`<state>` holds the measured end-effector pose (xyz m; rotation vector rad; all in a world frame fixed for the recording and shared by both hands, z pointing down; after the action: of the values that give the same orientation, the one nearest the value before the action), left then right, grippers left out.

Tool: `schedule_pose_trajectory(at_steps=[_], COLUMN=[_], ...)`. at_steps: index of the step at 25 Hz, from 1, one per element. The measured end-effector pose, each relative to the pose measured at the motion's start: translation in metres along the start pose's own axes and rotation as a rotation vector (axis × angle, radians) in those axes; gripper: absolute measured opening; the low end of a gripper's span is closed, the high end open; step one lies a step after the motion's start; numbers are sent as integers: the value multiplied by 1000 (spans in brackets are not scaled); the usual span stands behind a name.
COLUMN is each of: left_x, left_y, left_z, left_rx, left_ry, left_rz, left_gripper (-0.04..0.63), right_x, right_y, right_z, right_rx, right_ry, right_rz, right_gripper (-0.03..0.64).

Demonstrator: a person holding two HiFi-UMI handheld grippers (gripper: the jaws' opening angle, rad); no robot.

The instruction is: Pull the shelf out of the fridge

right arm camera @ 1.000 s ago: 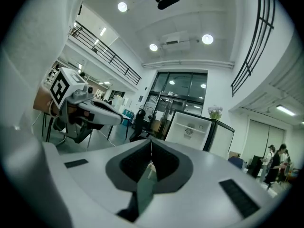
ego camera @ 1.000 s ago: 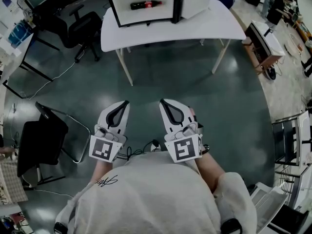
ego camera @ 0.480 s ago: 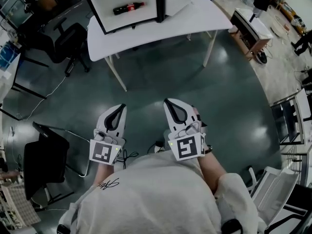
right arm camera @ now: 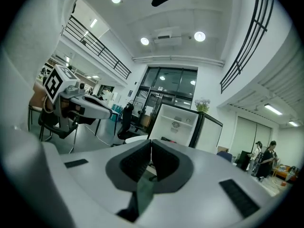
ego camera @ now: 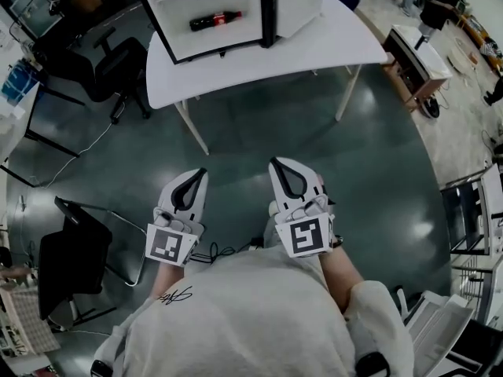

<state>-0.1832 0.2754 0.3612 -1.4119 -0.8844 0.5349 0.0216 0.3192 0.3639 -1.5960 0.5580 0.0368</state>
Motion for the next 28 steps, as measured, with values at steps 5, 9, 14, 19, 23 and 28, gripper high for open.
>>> schedule_pose_trajectory(at_steps=[5,9,14,19,23,28], left_x=[-23,-37,-54,-72,-78,-79], left_y=[-1,0,5,7,7,8], left_z=[-28,-60,-94,-118,-136,-157], left_rx=[5,0,3,-5,-14,-17], left_ry=[41,57,86,113,140,161], left_rz=[-29,-27,-38,-43,-41,-43], left_gripper=[5,5,4,5,5,5], right_x=[27,56,85,103,121,141], right_y=[2,-6,-14,-7,-11,-16], right_z=[-32,-54,-86,-113,-130,-140], right_rx=[33,38,29,69,78,93], right_ry=[30,40,86,124,157,171], right_rz=[30,23,-4,12,22,28], right_gripper=[12,12,12,12,12,12])
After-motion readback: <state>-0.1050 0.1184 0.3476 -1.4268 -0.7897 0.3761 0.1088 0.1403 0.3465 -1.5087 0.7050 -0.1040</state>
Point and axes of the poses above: the fingertips, and each gripper's own axes: z backward along the fingers, x to its right, y out of its top, the point moved 7 cm from there along z, backward along the fingers
